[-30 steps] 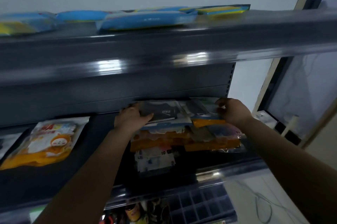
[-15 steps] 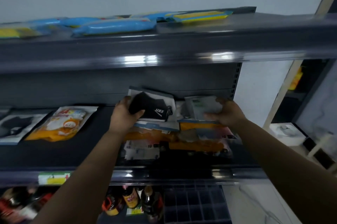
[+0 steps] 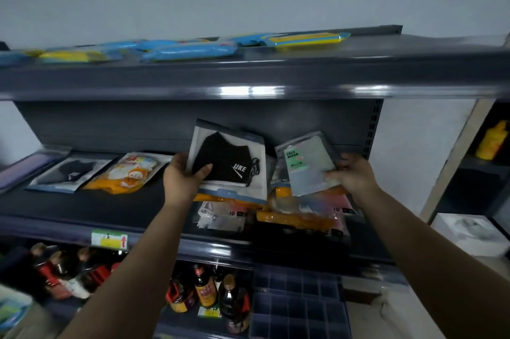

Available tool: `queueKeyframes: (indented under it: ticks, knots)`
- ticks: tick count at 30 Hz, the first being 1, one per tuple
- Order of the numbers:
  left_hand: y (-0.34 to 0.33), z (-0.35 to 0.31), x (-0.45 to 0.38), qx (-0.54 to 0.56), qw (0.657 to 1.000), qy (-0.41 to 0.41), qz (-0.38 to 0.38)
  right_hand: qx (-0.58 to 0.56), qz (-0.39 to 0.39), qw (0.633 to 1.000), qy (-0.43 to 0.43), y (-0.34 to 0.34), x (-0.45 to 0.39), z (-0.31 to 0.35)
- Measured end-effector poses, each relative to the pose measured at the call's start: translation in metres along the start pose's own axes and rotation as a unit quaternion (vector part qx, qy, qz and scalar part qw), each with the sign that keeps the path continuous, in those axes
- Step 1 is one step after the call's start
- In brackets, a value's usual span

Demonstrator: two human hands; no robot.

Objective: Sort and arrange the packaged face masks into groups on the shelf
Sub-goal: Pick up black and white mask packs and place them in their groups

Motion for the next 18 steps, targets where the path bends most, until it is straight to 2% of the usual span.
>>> queueKeyframes:
  ticks: [3,9,18]
  knots:
    - [0.013,0.005,0.008,0.069,0.997,0.003,-0.028,-0.066,0.029,0.997,0.038,-0.009,0.009,0.011]
    - [0.062,0.015,0.018,0.104,0.989,0.003,-0.105,-0.129,0.082,0.984,0.093,-0.044,0.026,0.029]
    - [0.174,0.036,0.033,0.121,0.975,0.003,-0.188,-0.190,0.185,0.960,0.094,-0.169,0.079,0.062]
Point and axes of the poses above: each hand's wrist, its own x-axis away from the middle knuckle, its own y-axis out of the back of the hand, z = x × y, the point moved 7 cm from there along -x, towards the middle knuckle, and after that the axes turned 3 degrees about -y, right-handed, at the moved point
